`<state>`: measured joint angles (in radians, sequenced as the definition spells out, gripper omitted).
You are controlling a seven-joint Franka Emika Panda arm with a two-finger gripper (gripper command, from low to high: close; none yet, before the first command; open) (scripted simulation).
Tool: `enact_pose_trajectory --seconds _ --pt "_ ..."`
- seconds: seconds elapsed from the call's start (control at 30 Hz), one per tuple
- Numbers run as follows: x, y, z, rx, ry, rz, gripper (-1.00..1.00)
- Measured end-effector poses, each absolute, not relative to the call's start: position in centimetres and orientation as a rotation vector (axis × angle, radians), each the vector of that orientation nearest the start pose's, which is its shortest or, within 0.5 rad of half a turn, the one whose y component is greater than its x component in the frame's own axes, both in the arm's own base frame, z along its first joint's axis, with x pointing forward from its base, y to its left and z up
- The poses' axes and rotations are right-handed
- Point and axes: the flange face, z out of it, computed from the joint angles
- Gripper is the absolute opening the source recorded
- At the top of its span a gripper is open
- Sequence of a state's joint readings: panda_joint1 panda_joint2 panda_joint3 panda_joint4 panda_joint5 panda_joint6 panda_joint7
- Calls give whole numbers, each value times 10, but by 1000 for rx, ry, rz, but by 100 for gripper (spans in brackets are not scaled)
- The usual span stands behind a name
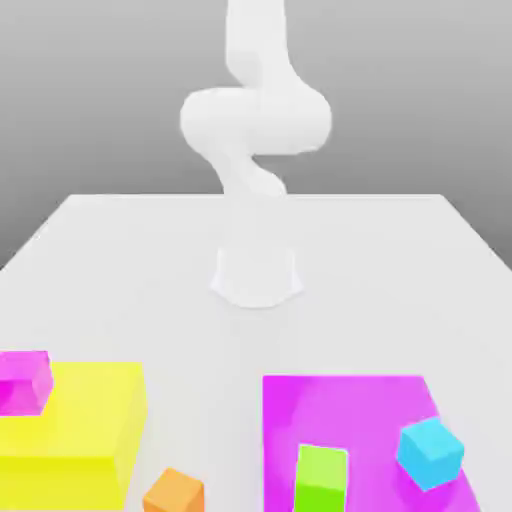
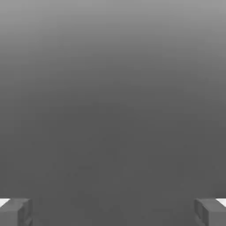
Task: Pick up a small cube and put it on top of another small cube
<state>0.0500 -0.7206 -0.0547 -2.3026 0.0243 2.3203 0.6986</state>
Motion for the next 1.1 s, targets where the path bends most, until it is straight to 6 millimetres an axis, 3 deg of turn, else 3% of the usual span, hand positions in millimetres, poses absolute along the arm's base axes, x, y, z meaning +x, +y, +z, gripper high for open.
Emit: enact_pose_trajectory --seconds 0.27,0.53,0.8,1.1 --pt "457 -26 575 -2695 625 -686 0" --pt "506 -36 454 -2829 326 -472 0" --pt "523 -49 335 -2946 21 -283 0" --pt "510 -78 222 -3068 -358 -74 0"
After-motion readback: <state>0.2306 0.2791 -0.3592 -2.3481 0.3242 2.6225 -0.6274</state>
